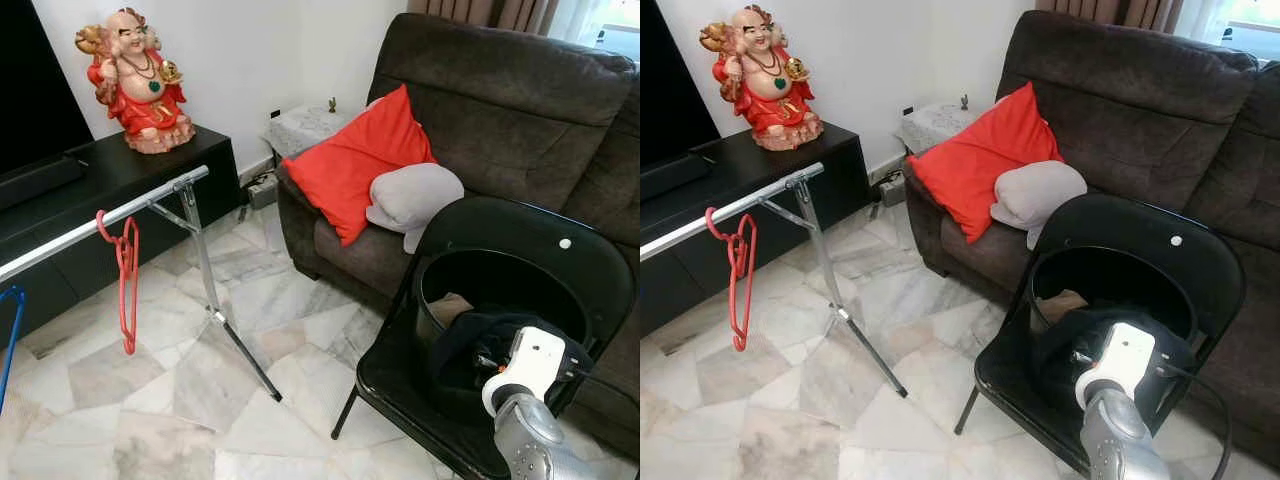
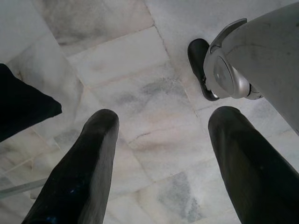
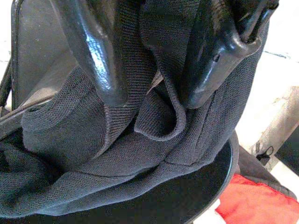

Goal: Hang hanger

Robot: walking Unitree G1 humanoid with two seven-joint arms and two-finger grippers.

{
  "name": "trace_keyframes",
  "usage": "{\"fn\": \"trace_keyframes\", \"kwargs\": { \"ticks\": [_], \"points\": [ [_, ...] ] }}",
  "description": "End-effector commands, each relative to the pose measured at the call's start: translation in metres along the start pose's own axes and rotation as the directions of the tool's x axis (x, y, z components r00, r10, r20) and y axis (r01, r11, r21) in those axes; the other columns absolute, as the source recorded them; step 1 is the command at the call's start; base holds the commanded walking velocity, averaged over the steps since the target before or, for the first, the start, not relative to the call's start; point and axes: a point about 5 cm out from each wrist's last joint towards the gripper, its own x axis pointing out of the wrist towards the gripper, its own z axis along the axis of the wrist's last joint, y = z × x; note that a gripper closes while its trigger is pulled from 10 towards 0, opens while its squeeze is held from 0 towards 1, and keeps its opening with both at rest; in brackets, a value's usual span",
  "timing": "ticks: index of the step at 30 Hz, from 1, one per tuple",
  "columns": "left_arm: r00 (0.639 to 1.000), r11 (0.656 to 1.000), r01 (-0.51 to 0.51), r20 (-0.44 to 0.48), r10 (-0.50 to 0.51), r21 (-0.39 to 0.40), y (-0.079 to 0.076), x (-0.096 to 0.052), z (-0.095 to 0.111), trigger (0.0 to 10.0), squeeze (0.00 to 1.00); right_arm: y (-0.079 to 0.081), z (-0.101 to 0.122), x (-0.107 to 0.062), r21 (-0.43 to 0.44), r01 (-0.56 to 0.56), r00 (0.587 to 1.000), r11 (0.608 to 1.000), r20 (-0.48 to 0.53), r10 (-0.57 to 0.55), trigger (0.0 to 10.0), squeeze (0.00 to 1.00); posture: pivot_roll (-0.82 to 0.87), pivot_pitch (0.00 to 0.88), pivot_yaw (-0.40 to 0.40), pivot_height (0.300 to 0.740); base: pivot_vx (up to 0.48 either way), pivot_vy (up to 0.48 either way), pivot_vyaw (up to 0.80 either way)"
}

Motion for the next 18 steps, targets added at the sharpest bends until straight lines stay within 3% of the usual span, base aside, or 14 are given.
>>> {"fn": "trace_keyframes", "kwargs": {
  "ticks": [1,2,4,8,18],
  "points": [
    [1.0,1.0,-0.013,-0.016,0.014,0.016,0.004,-0.001,-0.004,10.0,0.0,0.001,0.0,0.001,0.015,0.006,1.0,1.0,0.004,-0.006,9.1,0.0,0.01,0.021,0.031,0.74,0.0,0.0,0.0],
    [1.0,1.0,-0.013,-0.016,0.014,0.017,0.004,-0.001,-0.004,10.0,0.0,0.0,-0.001,0.001,0.016,0.009,1.0,1.0,0.003,-0.009,8.4,0.0,0.02,0.022,0.032,0.74,0.0,0.0,0.0],
    [1.0,1.0,-0.013,-0.017,0.013,0.017,0.004,-0.001,-0.004,10.0,0.0,0.0,-0.001,0.001,0.016,0.011,1.0,1.0,0.002,-0.011,8.2,0.0,0.02,0.022,0.032,0.74,0.0,0.0,0.0],
    [1.0,1.0,-0.013,-0.016,0.013,0.017,0.004,-0.001,-0.004,10.0,0.0,0.001,-0.002,0.003,0.014,0.004,1.0,1.0,-0.001,-0.004,9.2,0.0,0.02,0.022,0.032,0.74,0.0,0.0,0.0],
    [1.0,1.0,-0.013,-0.018,0.013,0.017,0.004,-0.001,-0.005,10.0,0.0,0.011,0.004,0.01,-0.003,-0.058,0.998,0.998,0.003,0.058,10.0,0.0,0.02,0.021,0.034,0.74,0.0,0.0,0.0]
  ]
}}
